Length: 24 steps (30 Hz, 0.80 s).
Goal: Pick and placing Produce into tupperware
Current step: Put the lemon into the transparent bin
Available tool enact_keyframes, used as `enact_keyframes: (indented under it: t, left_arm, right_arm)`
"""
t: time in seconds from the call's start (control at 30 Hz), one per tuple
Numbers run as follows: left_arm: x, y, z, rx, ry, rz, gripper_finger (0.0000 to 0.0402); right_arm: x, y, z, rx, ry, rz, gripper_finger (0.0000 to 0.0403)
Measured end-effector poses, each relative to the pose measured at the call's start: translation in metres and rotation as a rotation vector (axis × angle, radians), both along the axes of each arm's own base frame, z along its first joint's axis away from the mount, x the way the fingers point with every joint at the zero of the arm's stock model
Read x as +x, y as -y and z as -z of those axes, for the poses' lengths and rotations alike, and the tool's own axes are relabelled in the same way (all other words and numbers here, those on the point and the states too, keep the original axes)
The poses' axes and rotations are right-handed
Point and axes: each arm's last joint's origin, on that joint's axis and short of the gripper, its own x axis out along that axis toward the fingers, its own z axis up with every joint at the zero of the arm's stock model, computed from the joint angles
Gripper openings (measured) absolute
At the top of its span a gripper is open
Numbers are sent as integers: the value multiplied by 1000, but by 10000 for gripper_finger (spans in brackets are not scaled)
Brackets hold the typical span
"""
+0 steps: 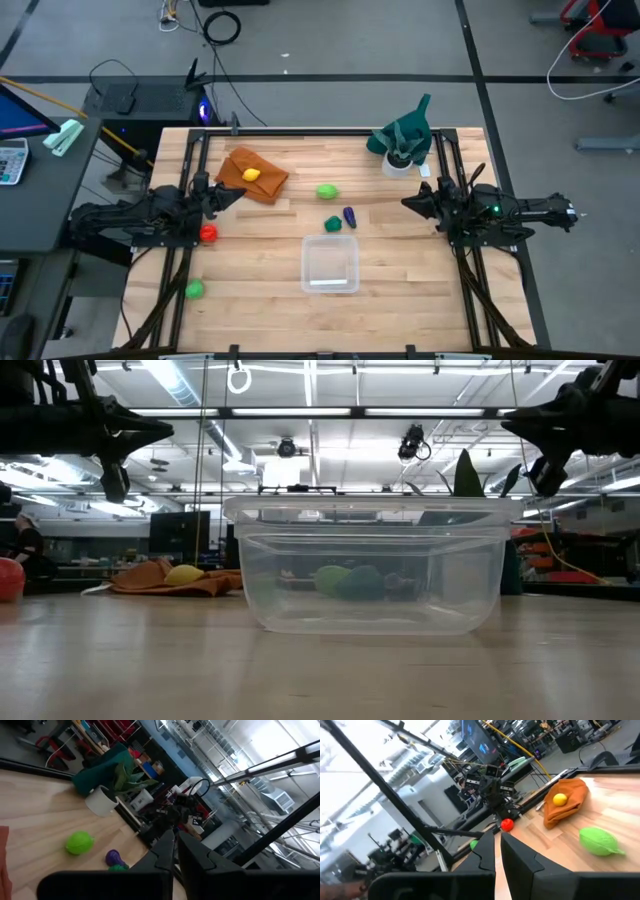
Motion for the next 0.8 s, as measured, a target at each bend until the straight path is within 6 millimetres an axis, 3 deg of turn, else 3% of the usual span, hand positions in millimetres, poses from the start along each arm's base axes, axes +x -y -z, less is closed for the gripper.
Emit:
enact_keyframes:
  t: [0.23, 0.4, 0.67, 0.8]
  left_arm:
    - [0, 0, 0, -104, 30, 11, 36]
    - [-1, -2, -3, -78, 49, -52, 33]
    - [-10, -8, -20, 21, 184, -348, 45]
    - [-12, -9, -24, 12, 205, -361, 52]
  right_arm:
    - [-2, 4, -9, 159, 109, 109, 1]
    - [-4, 9, -11, 329, 175, 251, 1]
    - [-3, 11, -9, 326, 158, 336, 1]
    - [-1, 11, -8, 343, 141, 337, 1]
